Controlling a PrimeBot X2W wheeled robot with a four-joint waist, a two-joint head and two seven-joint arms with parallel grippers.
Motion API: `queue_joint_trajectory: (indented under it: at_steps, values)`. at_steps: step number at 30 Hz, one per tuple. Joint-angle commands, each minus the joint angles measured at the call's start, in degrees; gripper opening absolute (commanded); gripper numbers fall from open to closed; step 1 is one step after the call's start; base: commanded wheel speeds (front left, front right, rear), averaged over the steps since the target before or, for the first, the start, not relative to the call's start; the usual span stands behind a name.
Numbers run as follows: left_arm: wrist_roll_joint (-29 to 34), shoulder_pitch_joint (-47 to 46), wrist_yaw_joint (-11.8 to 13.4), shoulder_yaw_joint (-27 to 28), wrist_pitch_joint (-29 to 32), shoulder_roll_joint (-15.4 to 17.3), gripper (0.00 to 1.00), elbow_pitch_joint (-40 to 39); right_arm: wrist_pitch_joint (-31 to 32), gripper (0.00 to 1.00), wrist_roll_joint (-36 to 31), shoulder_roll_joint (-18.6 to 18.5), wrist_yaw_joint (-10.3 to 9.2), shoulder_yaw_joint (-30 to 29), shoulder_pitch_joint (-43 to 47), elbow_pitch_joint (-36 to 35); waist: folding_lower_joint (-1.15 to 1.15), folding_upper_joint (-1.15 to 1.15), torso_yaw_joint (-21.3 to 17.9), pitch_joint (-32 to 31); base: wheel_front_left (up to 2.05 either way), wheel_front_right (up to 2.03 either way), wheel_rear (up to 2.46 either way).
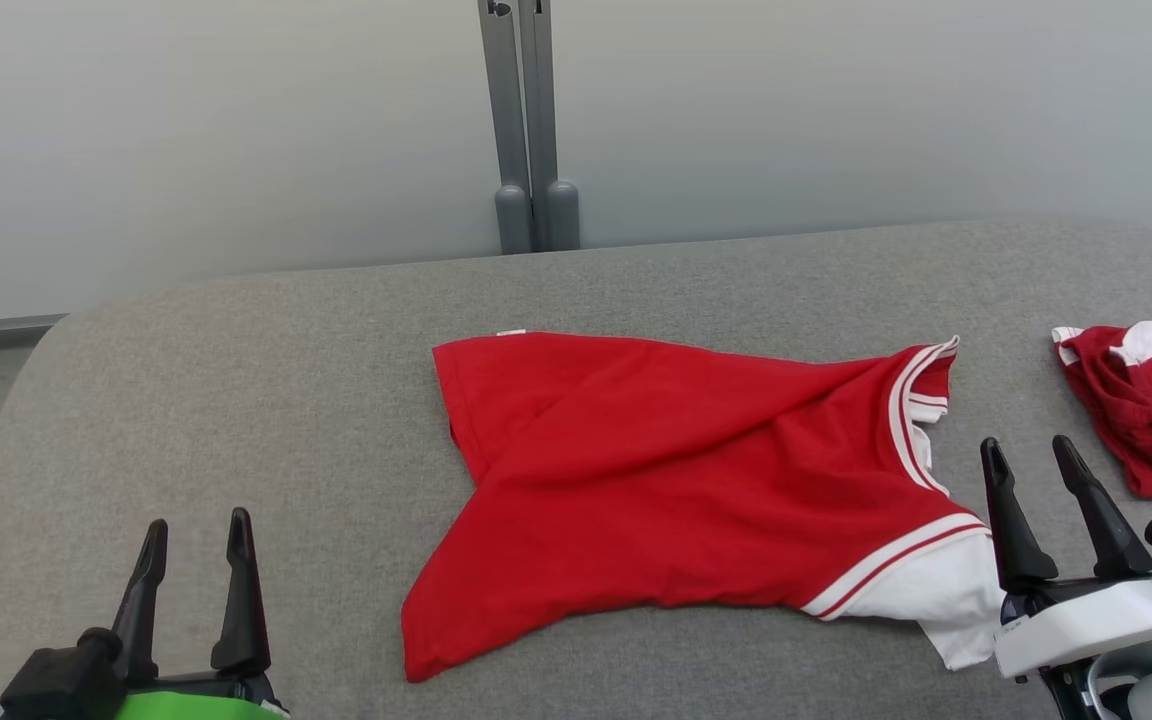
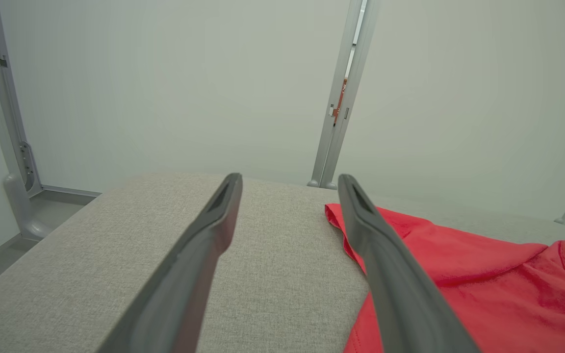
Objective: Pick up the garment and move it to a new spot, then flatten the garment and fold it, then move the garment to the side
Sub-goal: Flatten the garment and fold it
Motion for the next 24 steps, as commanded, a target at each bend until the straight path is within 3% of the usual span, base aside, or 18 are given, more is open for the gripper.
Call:
queue_joint_trajectory:
  at_steps: [1,9,17,24]
  values:
    - [0.6,0.89,-0.55,0.37,-0.15,-0.36,1.0,0.21,-0.21,1.0,-0.54,0.0,0.03,-0.21,0.8,-0.42,0.0,0.0,-0.24,-0.3,0.0,0.0,0.0]
    - [1.99,1.42,-2.41,1.38,-0.15,-2.15,1.0,0.96,-0.2,1.0,-1.02,0.27,0.03,-0.17,1.48,-1.44,0.0,0.0,-0.38,-0.77,0.0,0.0,0.0]
    - [3.08,1.44,-3.35,2.37,-0.14,-2.65,1.0,1.62,-0.18,1.0,-1.65,-3.23,0.03,-1.23,1.02,-2.96,0.0,0.0,-0.36,-0.82,0.0,0.0,0.0]
    - [3.75,1.37,-3.9,2.81,-0.15,-3.19,1.0,1.98,-0.19,1.0,-1.62,-3.3,0.03,-0.99,1.77,-3.18,0.0,0.0,-0.05,-0.7,0.0,0.0,0.0]
